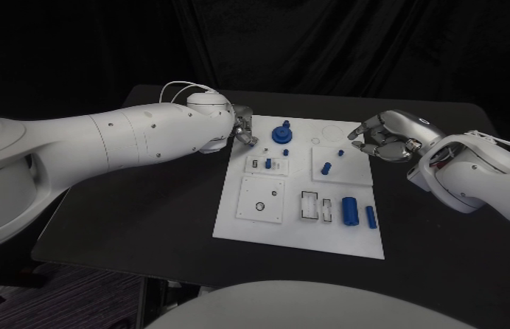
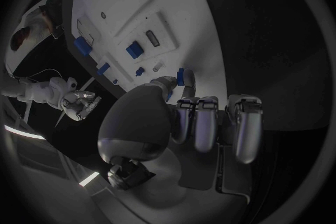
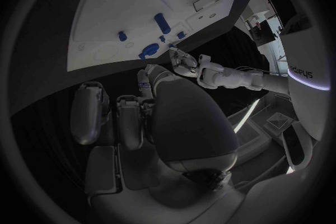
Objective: Assemble the parts on the task board
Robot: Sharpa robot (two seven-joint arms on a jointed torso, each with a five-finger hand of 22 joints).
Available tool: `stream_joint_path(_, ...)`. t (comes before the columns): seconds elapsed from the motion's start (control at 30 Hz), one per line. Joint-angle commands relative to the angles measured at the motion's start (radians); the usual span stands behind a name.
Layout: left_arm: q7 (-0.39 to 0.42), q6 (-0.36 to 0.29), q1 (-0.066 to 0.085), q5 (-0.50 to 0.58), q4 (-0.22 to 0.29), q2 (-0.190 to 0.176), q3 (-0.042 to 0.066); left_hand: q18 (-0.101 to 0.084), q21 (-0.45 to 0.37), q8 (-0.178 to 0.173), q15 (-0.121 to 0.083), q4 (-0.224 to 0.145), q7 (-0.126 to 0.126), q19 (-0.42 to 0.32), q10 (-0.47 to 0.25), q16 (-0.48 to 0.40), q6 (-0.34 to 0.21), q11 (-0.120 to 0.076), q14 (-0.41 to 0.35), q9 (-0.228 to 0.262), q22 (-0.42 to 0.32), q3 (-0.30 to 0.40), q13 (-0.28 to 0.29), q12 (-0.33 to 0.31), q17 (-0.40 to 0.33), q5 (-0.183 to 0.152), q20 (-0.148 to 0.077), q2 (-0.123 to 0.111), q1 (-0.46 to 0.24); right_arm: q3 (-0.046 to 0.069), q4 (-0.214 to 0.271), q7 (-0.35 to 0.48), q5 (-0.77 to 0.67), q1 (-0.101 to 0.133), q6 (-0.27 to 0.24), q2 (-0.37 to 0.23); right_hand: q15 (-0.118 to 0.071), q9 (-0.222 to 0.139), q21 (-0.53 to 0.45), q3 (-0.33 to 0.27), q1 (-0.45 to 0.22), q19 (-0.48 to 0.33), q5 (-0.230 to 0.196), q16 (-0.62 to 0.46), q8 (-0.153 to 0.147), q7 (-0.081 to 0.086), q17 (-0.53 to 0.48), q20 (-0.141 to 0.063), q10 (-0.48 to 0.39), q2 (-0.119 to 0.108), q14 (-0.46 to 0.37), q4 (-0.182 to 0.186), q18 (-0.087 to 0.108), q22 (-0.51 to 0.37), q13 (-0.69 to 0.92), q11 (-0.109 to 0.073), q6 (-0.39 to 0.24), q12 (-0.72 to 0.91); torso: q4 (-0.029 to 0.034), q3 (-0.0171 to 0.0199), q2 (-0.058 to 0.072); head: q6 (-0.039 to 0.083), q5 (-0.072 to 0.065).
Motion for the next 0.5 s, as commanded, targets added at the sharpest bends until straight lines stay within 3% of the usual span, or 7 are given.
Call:
stream_joint_path(0.03, 0.004, -0.056, -0.002, -0.004, 0.03, -0.014, 0.001, -0.006, 0.003, -0.005, -0.004, -0.001, 0.0, 0.105, 0.104, 0.007, 0.011, -0.008, 0.104, 0.0, 0.263, 0.008, 0.263, 0.004, 0.263, 0.003, -0.002, -0.01, -0.002, 0.001, 0.0, -0.009, -0.002, -0.002, 0.002, -0.002, 0.007, -0.001, -0.006, 0.004, 0.005, -0.009, 0.004, -0.006, -0.005, 0.002, 0.186, 0.0, 0.076, -0.002, 0.084, -0.001, 0.012, 0.16, 0.233, 0.006, 0.006, -0.003, 0.0005, 0.0002, 0.0, 0.0, -0.001)
stream_joint_path(0.2, -0.007, -0.08, -0.001, -0.004, 0.098, -0.054, 0.001, -0.006, 0.003, -0.005, -0.005, 0.0, -0.001, 0.105, 0.104, 0.007, 0.015, -0.008, 0.104, -0.001, 0.263, 0.015, 0.263, 0.004, 0.263, 0.002, -0.003, -0.015, -0.006, 0.001, -0.001, -0.009, -0.002, -0.002, 0.002, -0.003, 0.007, -0.001, -0.006, 0.004, 0.005, -0.009, 0.004, -0.006, -0.005, 0.002, 0.186, 0.0, 0.076, -0.002, 0.084, -0.001, 0.012, 0.16, 0.233, 0.006, 0.006, -0.003, 0.001, 0.0002, -0.001, 0.0, 0.001)
stream_joint_path(0.3, -0.02, -0.091, 0.0, -0.004, 0.142, -0.081, 0.001, -0.006, 0.003, -0.012, -0.005, 0.007, 0.0, 0.105, 0.104, 0.007, 0.015, -0.008, 0.104, -0.008, 0.263, 0.033, 0.263, 0.004, 0.263, -0.032, -0.004, -0.027, -0.022, 0.001, -0.001, -0.009, -0.002, -0.002, 0.001, -0.003, 0.007, -0.001, -0.006, 0.004, 0.005, -0.009, 0.004, -0.006, -0.005, 0.002, 0.186, 0.0, 0.076, -0.002, 0.084, -0.001, 0.012, 0.16, 0.233, 0.006, 0.006, -0.003, 0.0016, -0.0002, -0.001, 0.0, 0.002)
stream_joint_path(0.5, -0.064, -0.109, 0.001, 0.046, 0.214, -0.124, 0.001, -0.006, 0.003, -0.014, -0.005, 0.008, 0.0, 0.105, 0.104, 0.007, 0.016, -0.008, 0.104, -0.01, 0.263, 0.041, 0.263, 0.004, 0.263, -0.04, -0.004, -0.027, -0.024, 0.001, -0.002, -0.011, -0.002, -0.002, 0.001, -0.002, 0.007, -0.001, -0.006, 0.004, 0.005, -0.009, 0.004, -0.006, -0.005, 0.002, 0.186, 0.0, 0.076, -0.002, 0.084, -0.001, 0.012, 0.16, 0.233, 0.006, 0.006, -0.003, 0.0003, 0.0008, -0.001, 0.0, 0.005)
